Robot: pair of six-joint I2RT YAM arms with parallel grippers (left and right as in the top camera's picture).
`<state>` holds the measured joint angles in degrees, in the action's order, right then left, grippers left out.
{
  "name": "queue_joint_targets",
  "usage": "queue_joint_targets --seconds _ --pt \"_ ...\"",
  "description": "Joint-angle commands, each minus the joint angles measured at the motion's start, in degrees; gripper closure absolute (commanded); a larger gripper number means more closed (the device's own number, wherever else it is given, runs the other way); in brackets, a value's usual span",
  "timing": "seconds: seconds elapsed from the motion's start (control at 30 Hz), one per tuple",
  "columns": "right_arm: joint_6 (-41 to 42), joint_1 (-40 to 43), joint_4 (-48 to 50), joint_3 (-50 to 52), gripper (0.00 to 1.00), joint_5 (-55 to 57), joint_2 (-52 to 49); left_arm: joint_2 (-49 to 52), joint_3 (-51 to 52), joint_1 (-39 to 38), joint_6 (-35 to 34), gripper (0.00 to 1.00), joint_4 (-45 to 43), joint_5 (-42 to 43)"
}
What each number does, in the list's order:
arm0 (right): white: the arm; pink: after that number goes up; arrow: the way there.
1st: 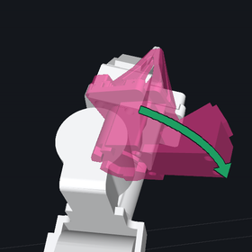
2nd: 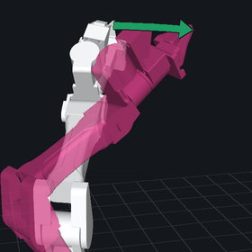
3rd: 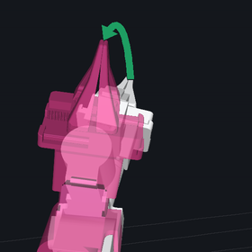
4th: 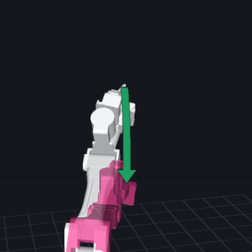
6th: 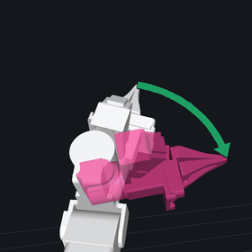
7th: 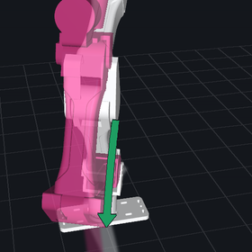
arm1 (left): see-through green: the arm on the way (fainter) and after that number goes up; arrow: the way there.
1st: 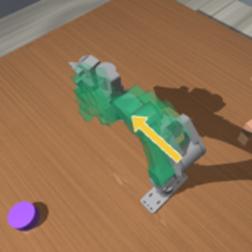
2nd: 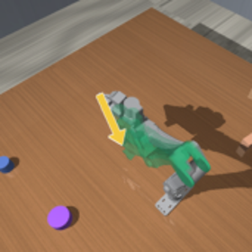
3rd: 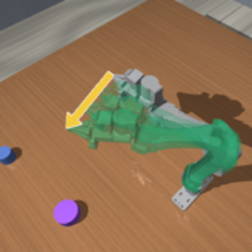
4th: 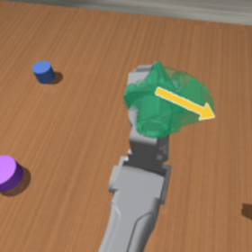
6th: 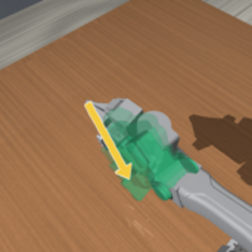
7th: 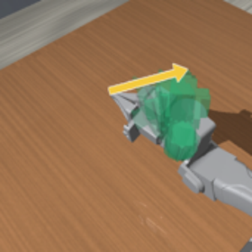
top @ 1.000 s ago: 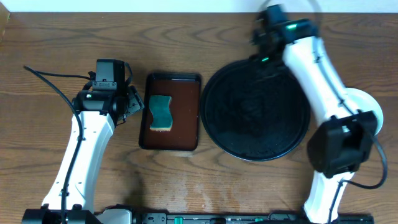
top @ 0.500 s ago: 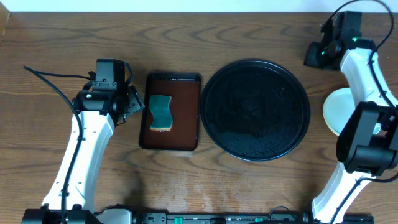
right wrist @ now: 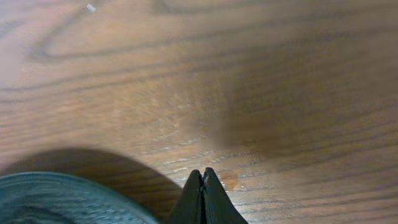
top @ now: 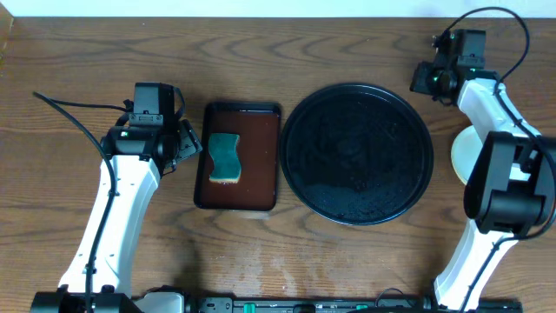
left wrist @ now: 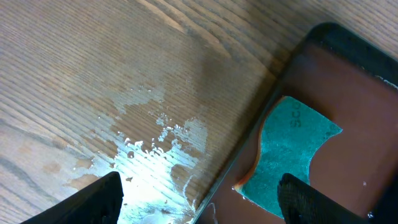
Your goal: Clean dirty plates on tray and stack at the side
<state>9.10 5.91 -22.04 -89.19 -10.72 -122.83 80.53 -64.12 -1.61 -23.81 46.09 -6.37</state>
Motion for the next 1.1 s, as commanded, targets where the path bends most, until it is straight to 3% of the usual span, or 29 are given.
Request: queue_joint_targets --seconds 0.0,0.13,0.3,0.4,0.7,1.07 --pt "1.1 -0.2 -0.6 -3.7 0.99 -0.3 -2.1 0.4 -0.8 0.2 0.1 0.19 0.1 -0.3" --pt "0.0 -1.7 -11.3 -17.1 0.99 -0.3 -4.6 0.4 -0.8 0.2 0.1 0.19 0.1 -0.3" --pt "-1.9 -6.7 -30.2 -45.2 0.99 0.0 -13.0 0.4 -0.8 0.2 0.1 0.19 0.1 -0.3" --pt "-1.9 -11.1 -36.2 -59.6 0.99 0.0 -20.7 0.4 -0.8 0.2 0.1 0.19 0.1 -0.3" --pt "-2.5 -20.7 -33.1 -62.0 0.99 14.7 -31.1 0.4 -0.8 0.2 0.1 0.19 0.1 -0.3" --pt "-2.5 -21.6 -36.5 -61.8 0.99 15.4 -33.9 0.4 -0.8 0.2 0.1 0.19 0.1 -0.3"
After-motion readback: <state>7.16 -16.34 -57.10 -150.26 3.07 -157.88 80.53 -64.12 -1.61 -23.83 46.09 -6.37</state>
